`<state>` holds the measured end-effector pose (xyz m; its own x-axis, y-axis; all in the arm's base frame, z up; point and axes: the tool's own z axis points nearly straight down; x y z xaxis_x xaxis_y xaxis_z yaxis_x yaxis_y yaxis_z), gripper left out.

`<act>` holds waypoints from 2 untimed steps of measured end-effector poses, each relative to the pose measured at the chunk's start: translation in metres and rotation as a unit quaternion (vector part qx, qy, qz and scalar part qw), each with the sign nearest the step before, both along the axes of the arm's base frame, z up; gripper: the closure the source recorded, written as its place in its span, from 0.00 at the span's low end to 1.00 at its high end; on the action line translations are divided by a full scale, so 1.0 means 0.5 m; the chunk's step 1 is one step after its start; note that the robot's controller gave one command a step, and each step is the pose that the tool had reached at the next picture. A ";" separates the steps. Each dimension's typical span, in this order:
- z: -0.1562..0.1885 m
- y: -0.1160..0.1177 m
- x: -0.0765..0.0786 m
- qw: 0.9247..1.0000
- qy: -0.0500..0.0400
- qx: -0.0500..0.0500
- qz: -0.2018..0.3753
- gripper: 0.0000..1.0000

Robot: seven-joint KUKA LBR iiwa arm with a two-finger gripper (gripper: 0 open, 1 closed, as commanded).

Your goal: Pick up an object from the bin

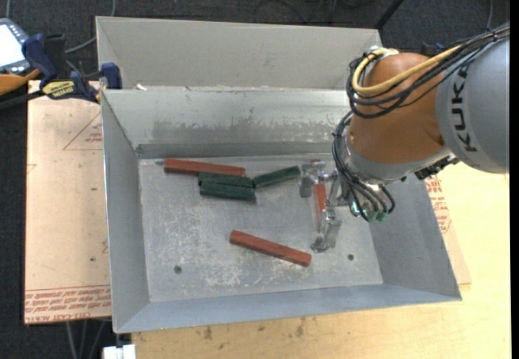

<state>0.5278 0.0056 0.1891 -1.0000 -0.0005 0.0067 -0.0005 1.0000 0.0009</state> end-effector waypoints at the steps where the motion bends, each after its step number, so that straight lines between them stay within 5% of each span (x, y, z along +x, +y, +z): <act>1: -0.233 0.107 0.052 1.000 -0.001 0.001 -0.028 0.00; 2: -0.239 0.246 -0.014 0.990 -0.003 0.002 0.140 0.00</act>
Offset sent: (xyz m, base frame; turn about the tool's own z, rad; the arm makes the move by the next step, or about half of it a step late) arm 0.0273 0.0504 -0.1122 0.0605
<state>0.5208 0.1286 0.0695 -0.9607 -0.2776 0.0006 -0.2776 0.9607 0.0035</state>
